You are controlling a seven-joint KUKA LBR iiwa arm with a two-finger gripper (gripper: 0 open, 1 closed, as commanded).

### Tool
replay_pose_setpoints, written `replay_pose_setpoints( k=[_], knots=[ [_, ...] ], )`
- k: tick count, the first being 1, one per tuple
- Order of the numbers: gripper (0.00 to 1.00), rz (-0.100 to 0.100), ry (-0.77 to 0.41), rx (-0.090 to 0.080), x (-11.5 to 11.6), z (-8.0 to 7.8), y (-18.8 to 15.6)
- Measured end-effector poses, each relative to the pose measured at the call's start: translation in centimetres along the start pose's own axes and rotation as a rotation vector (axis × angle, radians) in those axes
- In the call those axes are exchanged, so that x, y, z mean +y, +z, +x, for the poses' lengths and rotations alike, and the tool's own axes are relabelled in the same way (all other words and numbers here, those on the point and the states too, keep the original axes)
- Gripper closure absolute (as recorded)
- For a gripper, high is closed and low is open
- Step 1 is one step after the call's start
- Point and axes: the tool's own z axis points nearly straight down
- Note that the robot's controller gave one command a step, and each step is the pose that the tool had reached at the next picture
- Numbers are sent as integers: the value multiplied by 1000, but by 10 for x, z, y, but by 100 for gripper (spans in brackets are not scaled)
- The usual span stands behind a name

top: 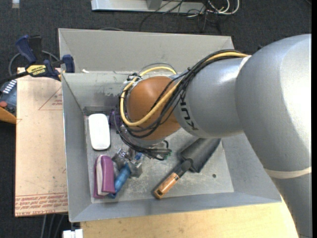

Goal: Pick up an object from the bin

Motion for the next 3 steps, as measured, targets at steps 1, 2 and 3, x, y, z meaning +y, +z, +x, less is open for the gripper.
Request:
replay_pose_setpoints(
  k=[1,2,3],
  knots=[
    [100,0,0,0,0,0,0],
    [100,-2,3,0,-12,-4,-96],
    [100,-2,9,-3,-7,-2,-96]
  ],
)
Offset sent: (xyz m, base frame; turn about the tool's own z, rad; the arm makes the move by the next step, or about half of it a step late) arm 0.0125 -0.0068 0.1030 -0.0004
